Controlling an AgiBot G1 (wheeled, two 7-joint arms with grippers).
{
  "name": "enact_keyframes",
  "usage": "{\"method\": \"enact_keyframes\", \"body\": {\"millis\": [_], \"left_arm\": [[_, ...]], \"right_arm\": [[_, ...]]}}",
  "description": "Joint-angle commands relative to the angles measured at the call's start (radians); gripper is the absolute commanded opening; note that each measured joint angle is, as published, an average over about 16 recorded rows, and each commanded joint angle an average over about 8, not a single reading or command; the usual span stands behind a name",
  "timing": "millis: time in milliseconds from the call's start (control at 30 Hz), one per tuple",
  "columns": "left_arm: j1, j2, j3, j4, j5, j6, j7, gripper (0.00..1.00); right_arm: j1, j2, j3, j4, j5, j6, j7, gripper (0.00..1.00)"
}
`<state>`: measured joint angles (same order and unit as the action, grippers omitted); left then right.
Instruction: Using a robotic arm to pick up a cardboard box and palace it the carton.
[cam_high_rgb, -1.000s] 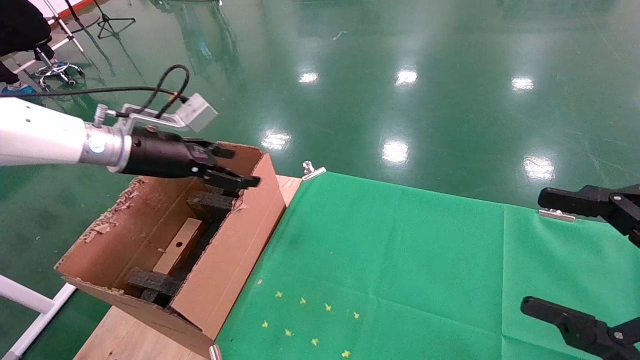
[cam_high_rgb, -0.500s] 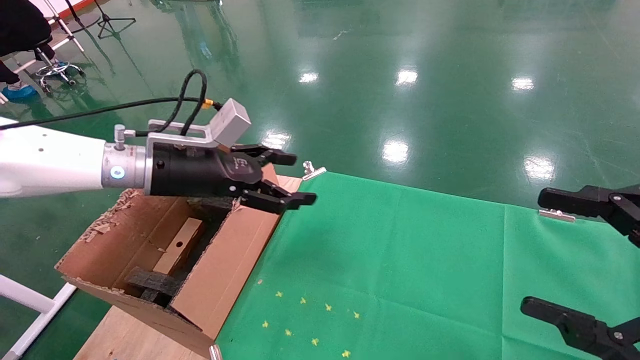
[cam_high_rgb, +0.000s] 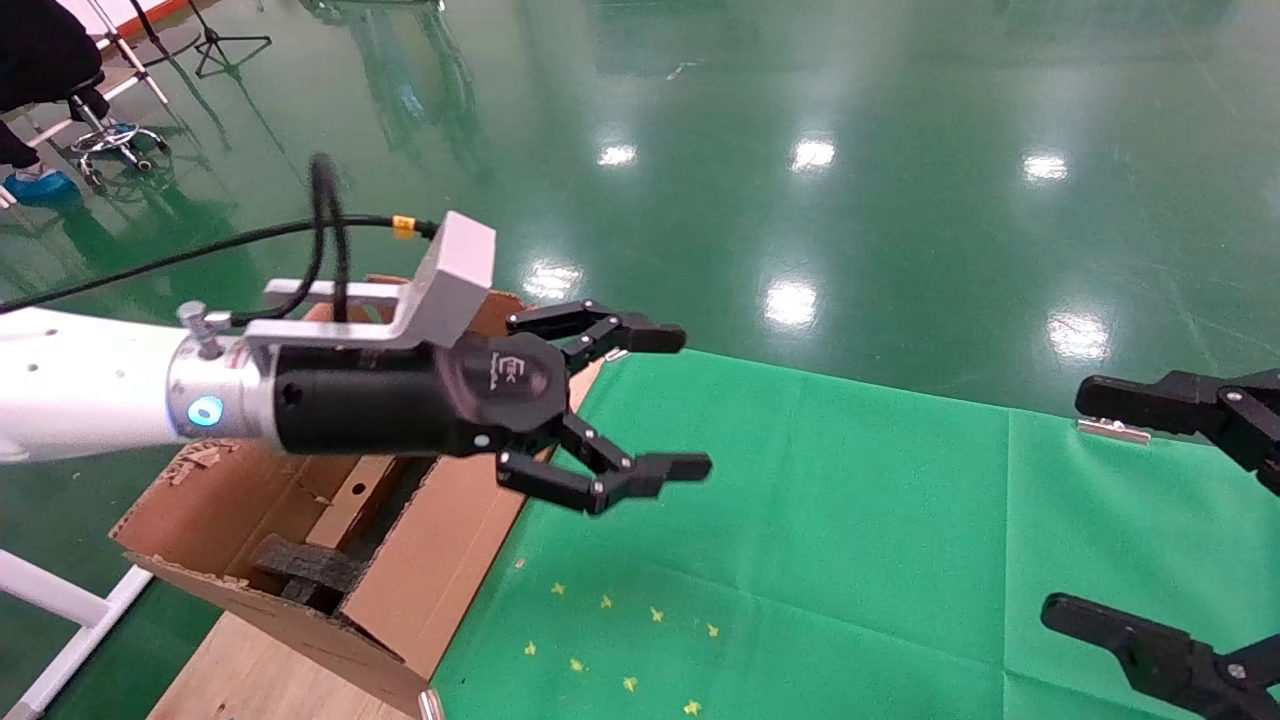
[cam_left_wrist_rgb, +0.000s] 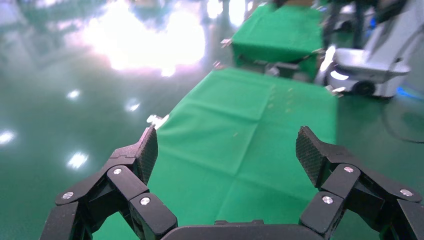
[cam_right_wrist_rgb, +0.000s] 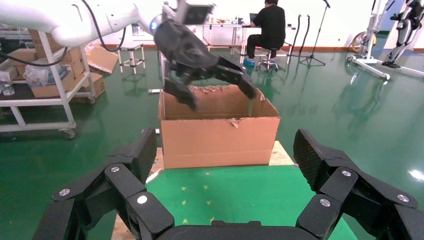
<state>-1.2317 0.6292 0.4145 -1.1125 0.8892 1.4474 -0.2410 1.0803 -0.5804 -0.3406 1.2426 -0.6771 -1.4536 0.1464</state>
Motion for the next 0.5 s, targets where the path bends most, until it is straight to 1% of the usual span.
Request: {"method": "enact_keyframes", "body": {"millis": [33, 300, 500], "left_arm": [[0.033, -0.004, -0.029, -0.036, -0.034, 0.01, 0.011, 1.0], [0.148, -0.017, -0.127, -0.161, -0.149, 0.045, 0.05, 1.0], [0.188, -0.021, -0.162, -0.206, -0.191, 0.059, 0.061, 1.0]], "right_arm": [[0.0, 0.0, 0.0, 0.0, 0.0, 0.0, 0.0, 1.0], [0.0, 0.0, 0.0, 0.0, 0.0, 0.0, 0.0, 1.0], [0.0, 0.0, 0.0, 0.0, 0.0, 0.0, 0.0, 1.0]]}}
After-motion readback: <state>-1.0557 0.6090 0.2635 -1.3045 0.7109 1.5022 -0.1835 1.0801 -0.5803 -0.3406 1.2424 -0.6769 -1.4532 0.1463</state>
